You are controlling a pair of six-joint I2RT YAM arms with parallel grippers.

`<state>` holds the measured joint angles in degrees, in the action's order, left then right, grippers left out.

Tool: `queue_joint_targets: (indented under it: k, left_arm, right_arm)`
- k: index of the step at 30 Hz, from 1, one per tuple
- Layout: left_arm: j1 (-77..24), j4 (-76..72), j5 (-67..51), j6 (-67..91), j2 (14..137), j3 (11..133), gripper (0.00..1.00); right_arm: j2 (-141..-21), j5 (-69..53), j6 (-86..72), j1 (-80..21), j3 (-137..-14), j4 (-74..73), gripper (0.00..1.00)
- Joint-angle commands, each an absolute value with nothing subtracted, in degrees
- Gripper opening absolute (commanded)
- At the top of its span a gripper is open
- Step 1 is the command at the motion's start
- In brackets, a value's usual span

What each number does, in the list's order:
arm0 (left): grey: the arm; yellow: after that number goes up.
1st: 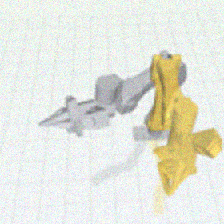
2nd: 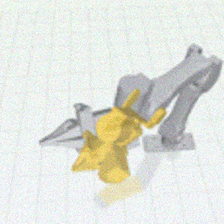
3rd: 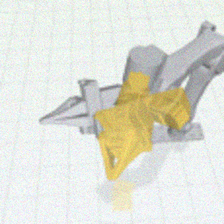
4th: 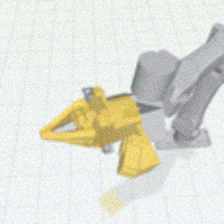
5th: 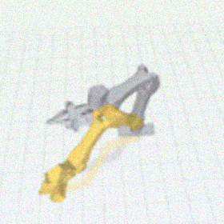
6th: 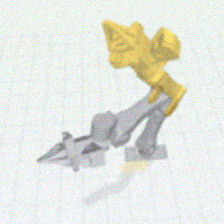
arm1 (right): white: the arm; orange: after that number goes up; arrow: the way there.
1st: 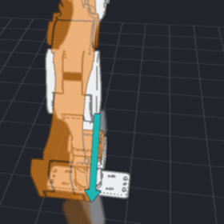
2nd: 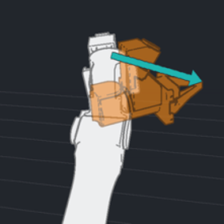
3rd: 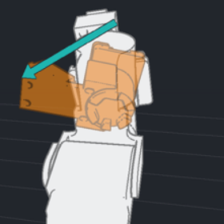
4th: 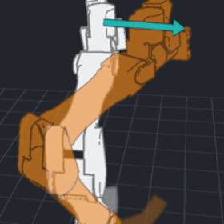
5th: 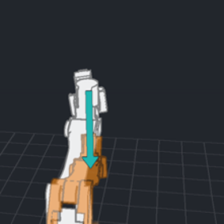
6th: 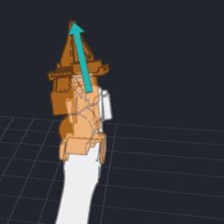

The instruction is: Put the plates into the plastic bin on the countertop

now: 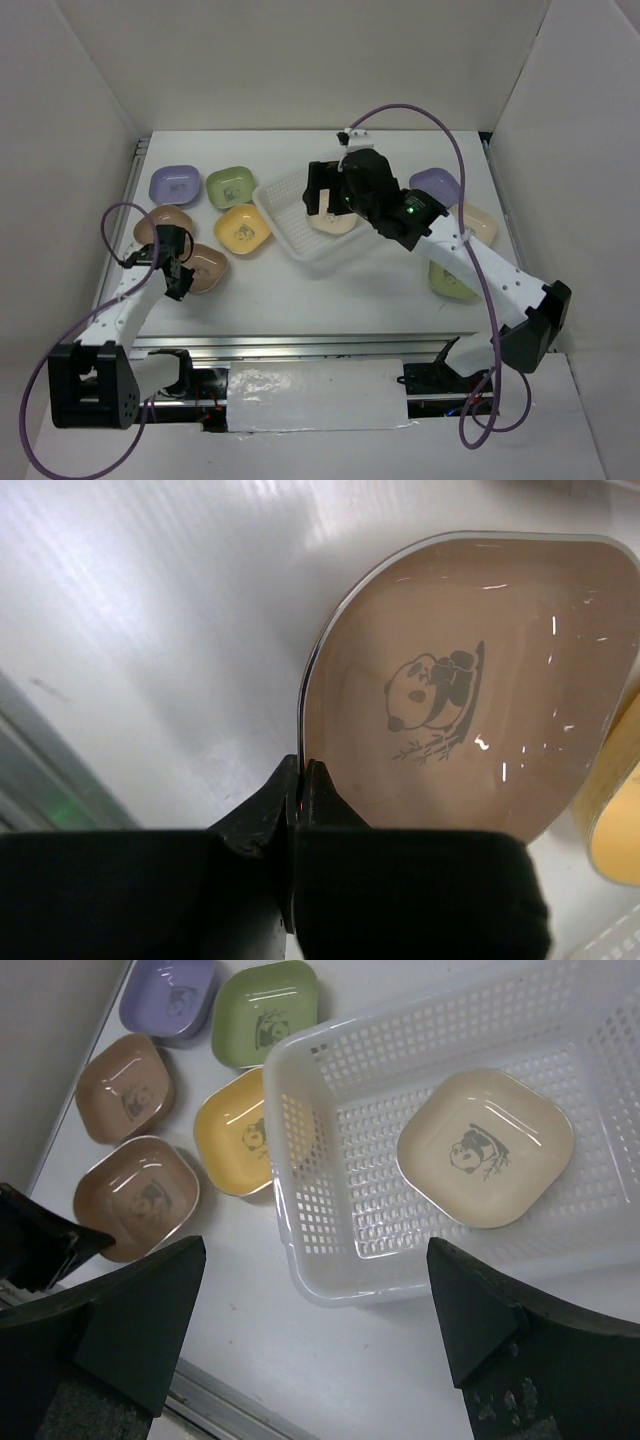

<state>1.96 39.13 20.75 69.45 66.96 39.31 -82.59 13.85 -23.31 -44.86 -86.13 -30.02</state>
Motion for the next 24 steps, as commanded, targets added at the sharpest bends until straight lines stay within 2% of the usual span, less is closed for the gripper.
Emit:
queue_joint_targets:
  k: [1,3,6,8,11,14,15,16,18,22,24]
  left_arm:
    - [-2.08,50.17,24.60,72.68,57.96,41.74,0.00]
    - [-4.12,55.51,28.11,74.79,53.81,45.43,0.00]
    - [-7.55,55.20,29.27,71.91,46.86,50.70,0.00]
    - [-10.27,49.05,28.13,66.98,46.75,53.08,0.00]
    - [-13.79,40.20,24.01,59.96,52.98,57.20,0.00]
    - [-19.06,27.83,14.00,50.82,63.86,63.61,0.00]
    - [-20.64,26.47,12.23,48.71,71.47,66.68,0.00]
    - [-23.87,25.76,9.08,43.38,75.37,74.02,0.00]
    - [-26.97,27.06,6.26,38.43,87.20,82.31,0.00]
    - [-28.74,33.03,-1.73,25.96,102.89,102.86,0.00]
    - [-28.65,36.63,-2.37,23.22,109.38,107.56,0.00]
  right_arm:
    - [-77.62,16.87,-23.73,-45.00,-83.85,-28.91,1.00]
    - [-74.90,16.18,-24.34,-42.81,-82.10,-29.44,1.00]
    - [-71.65,15.21,-25.57,-38.60,-79.12,-30.14,1.00]
    - [-70.15,14.77,-26.45,-34.92,-77.35,-30.94,1.00]
    - [-67.07,12.75,-27.16,-30.69,-74.19,-31.99,1.00]
    - [-64.43,12.22,-28.39,-24.01,-69.45,-33.04,1.00]
    - [-63.47,11.69,-28.74,-22.17,-68.39,-33.48,1.00]
    - [-62.67,10.04,-29.09,-18.41,-66.99,-33.40,1.00]
    - [-60.49,8.36,-29.44,-15.13,-63.21,-32.96,1.00]
    - [-56.08,4.31,-29.62,-8.80,-58.28,-32.60,1.00]
    - [-53.88,3.96,-29.53,-8.00,-57.13,-33.13,1.00]
